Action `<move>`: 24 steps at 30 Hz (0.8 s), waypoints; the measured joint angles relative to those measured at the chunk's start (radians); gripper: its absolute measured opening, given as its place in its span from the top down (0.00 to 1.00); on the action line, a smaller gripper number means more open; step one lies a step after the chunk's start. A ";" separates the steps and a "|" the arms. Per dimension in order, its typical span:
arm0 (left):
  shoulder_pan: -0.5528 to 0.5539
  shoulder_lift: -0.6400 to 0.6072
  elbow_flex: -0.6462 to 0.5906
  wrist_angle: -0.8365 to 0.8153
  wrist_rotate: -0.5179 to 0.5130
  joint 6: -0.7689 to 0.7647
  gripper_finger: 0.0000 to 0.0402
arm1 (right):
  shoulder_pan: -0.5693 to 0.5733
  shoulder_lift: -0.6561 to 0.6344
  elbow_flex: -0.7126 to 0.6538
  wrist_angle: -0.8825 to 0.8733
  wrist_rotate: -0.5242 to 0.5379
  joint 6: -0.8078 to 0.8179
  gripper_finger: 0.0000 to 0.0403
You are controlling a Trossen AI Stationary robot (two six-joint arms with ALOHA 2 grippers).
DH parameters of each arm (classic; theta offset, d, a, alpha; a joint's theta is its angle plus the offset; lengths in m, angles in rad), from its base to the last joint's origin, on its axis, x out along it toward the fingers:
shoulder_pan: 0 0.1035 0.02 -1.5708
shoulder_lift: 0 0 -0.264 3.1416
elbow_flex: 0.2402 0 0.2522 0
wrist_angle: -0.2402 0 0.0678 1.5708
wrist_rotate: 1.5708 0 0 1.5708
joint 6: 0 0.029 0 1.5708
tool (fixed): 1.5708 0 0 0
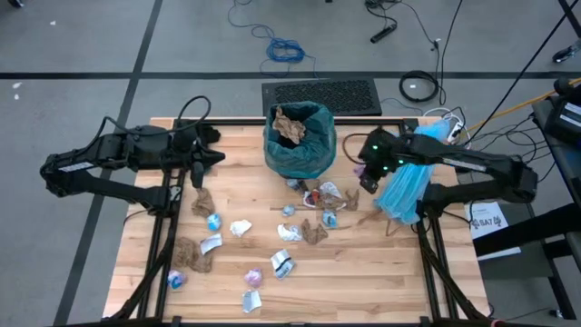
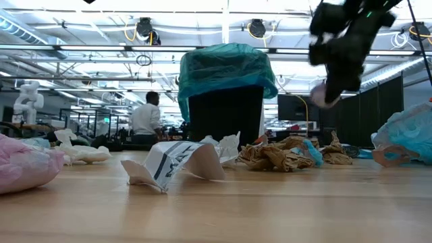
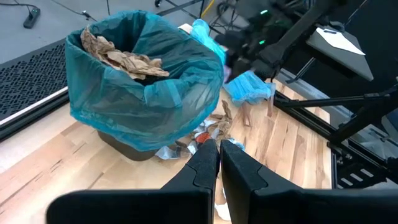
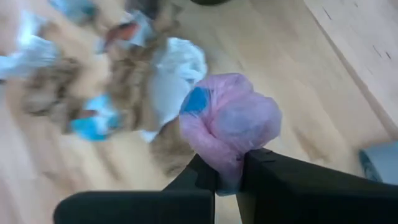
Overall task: Place trash/remove bag and relplace
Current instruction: Put the pink plastic into the trash bin
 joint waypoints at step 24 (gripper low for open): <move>0.000 0.030 0.000 -0.004 -0.022 0.251 0.94 | 0.273 0.093 0.591 0.172 0.255 0.155 0.98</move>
